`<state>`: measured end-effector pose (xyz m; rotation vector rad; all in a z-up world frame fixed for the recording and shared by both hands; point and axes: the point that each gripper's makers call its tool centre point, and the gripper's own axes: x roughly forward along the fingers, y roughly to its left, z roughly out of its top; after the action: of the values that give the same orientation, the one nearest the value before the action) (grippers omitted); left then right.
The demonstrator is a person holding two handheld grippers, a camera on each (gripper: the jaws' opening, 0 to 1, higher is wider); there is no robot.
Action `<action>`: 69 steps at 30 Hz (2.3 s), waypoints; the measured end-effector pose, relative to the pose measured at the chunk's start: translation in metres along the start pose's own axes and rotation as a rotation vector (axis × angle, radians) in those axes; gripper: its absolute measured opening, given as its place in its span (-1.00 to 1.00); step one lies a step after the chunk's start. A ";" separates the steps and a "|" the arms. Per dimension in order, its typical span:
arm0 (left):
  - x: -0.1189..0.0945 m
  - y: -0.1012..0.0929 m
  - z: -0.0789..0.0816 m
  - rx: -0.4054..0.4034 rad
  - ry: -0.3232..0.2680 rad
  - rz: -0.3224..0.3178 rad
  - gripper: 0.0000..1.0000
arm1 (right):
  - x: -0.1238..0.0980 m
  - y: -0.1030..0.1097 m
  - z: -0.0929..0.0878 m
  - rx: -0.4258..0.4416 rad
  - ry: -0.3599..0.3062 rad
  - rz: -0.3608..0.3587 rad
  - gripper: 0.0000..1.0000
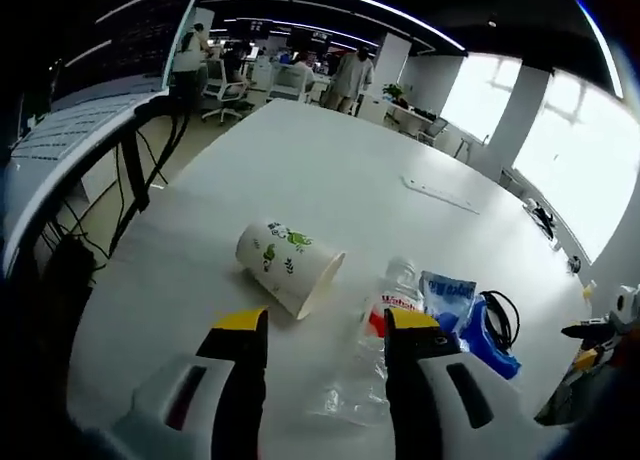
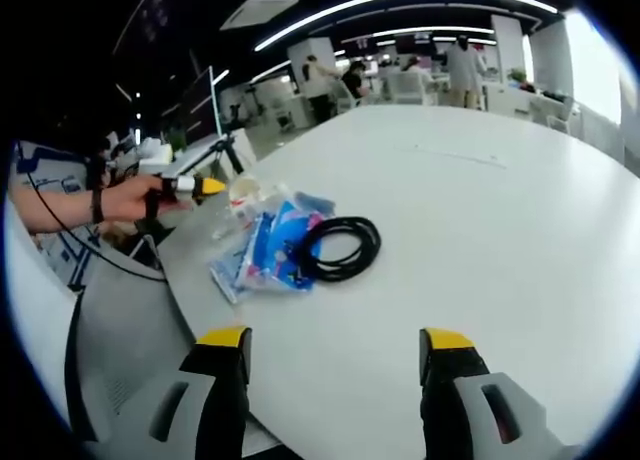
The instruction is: Arrange the tabletop items into an orderly group along one side of the table until the central work area is clear of visible clutter.
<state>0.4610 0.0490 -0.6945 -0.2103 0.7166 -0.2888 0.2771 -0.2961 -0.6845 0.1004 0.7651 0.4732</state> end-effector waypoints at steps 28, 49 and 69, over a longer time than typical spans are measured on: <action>0.030 0.019 -0.002 0.053 0.055 0.087 -0.36 | 0.004 0.001 0.006 0.028 -0.010 -0.014 0.37; 0.023 0.045 0.005 0.128 0.044 0.146 -0.88 | 0.008 0.004 0.003 0.037 -0.010 -0.004 0.33; 0.011 0.046 0.026 0.194 0.020 0.144 -1.00 | 0.005 -0.003 0.010 0.063 -0.042 -0.012 0.30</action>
<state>0.4950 0.0910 -0.6958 0.0285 0.7148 -0.2210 0.2877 -0.2958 -0.6811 0.1643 0.7391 0.4346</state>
